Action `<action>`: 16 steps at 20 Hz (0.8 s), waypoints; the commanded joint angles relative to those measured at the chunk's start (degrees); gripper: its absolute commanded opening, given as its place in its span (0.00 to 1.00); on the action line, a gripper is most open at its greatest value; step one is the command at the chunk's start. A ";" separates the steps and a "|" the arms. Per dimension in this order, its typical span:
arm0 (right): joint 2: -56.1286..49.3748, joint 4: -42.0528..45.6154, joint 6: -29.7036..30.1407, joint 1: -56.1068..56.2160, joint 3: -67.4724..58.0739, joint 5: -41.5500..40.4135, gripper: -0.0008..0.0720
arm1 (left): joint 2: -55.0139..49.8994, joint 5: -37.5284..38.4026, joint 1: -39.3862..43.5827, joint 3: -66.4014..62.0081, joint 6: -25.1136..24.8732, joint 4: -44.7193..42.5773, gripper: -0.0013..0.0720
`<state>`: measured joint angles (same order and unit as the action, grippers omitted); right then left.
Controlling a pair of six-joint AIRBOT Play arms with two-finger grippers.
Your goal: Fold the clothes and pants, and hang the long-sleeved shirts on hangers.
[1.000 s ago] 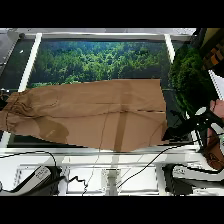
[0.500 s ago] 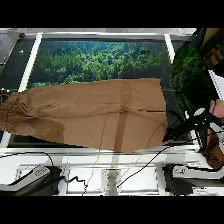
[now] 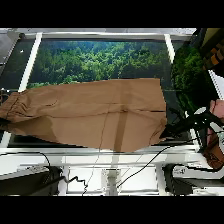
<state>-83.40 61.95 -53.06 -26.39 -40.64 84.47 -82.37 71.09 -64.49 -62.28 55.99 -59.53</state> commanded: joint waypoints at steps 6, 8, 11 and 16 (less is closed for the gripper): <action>0.04 -0.68 -2.91 0.00 -0.07 1.53 0.03 | -4.31 -3.56 -9.11 0.02 -7.74 5.88 0.78; 0.04 -0.68 -3.32 0.00 -0.07 1.68 0.03 | -6.75 -3.61 -9.16 0.02 -10.01 7.15 0.96; 0.04 -0.68 -3.50 0.00 -0.07 1.68 0.03 | -10.95 -5.40 -8.94 0.02 -13.03 13.22 0.96; 0.04 -0.66 -4.07 0.00 -0.07 1.66 0.03 | -16.61 -5.86 -6.40 0.02 -17.66 20.61 0.79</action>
<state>-83.40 61.30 -56.49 -26.39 -40.64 86.02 -95.98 66.17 -72.29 -62.33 41.47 -42.35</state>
